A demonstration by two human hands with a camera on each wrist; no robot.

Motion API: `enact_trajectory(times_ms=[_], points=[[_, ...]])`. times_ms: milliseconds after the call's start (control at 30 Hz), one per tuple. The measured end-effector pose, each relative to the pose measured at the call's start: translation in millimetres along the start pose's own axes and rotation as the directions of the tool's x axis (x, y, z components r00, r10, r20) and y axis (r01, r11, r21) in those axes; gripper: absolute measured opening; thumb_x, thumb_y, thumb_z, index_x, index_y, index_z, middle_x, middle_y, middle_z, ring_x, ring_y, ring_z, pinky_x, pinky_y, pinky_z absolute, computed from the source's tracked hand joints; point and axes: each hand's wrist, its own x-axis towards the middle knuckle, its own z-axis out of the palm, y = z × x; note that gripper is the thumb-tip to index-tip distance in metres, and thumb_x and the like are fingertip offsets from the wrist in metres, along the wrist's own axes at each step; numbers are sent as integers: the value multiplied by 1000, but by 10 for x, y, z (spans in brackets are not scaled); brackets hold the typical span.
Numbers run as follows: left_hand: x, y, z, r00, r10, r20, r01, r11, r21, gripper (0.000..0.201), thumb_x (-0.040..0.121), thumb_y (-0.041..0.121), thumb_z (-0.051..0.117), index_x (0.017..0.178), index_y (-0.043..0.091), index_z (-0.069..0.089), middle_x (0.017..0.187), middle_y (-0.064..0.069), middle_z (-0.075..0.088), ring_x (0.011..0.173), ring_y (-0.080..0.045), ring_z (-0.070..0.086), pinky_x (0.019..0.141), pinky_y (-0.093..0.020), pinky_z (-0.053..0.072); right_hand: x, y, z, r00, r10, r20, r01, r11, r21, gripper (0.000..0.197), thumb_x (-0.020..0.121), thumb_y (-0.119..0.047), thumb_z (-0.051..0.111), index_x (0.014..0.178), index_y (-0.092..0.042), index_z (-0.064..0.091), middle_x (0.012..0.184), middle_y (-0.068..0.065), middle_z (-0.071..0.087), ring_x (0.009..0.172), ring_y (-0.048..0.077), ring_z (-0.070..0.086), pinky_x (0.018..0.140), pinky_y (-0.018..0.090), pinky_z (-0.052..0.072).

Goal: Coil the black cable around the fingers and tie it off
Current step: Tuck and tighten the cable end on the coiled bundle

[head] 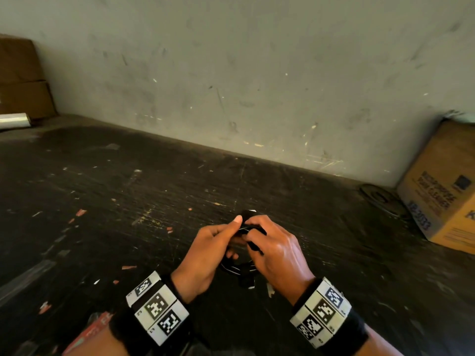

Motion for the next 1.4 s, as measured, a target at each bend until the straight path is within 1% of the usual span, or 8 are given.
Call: enact_trajectory(times_ms=[300,467,600,700,833,1067,1200,1400], points=[[76,8,-84,997,19,-71,-25,997,-76,28,91,29,58,75,12,72,55,6,66,45,0,54,48,-19,43,57,29,-32,996,-45,-78,36,993,-109,7,79,-17,67,84,-15,71,109,5,68,113,20,58,101,37,43],[125,-90,-123,997,34,-68,-33,999,19,26,91,29,59,82,9,74,69,-7,65,56,-15,52,50,-24,45,91,2,-26,996,-91,9,91,995,-47,14,87,-20,57,94,-16,69,114,3,64,118,16,52,105,29,36],[111,-131,-155,996,91,-7,-90,992,92,26,92,28,58,84,8,73,75,-9,65,59,-12,53,48,-24,40,154,-11,-26,993,97,72,-108,980,169,14,86,-22,64,99,-20,68,130,-2,54,126,11,46,106,29,38],[124,-133,-192,985,169,20,-171,973,154,26,91,31,58,81,13,72,76,-10,66,52,-2,51,49,-21,38,189,19,-29,935,323,145,-354,860,367,10,83,-20,69,93,-22,68,131,-6,54,124,4,48,106,33,42],[165,-167,-222,966,250,59,-257,935,244,25,92,34,56,77,20,70,68,1,63,52,3,50,55,-21,36,192,-29,-21,877,465,122,-444,688,573,7,81,-12,73,86,-16,71,91,-3,72,89,8,69,85,39,57],[151,-176,-241,915,339,219,-400,837,372,22,96,29,48,85,26,67,57,18,57,54,3,50,50,-17,40,153,-8,-70,815,549,186,-520,551,652,8,76,-11,76,81,-8,71,83,7,74,78,14,72,76,32,60],[180,-156,-275,887,337,316,-448,793,412,26,96,29,49,77,24,65,56,14,54,54,0,46,53,-19,38,113,43,-73,770,577,272,-571,434,697,10,75,-8,78,78,-5,69,75,3,72,72,11,70,67,20,55],[212,-144,-308,865,333,375,-488,732,476,34,95,29,51,65,17,62,54,9,49,53,-5,44,54,-27,37,55,44,31,716,609,341,-611,310,729,17,75,-3,76,73,-16,65,66,0,70,67,12,67,66,23,53]])
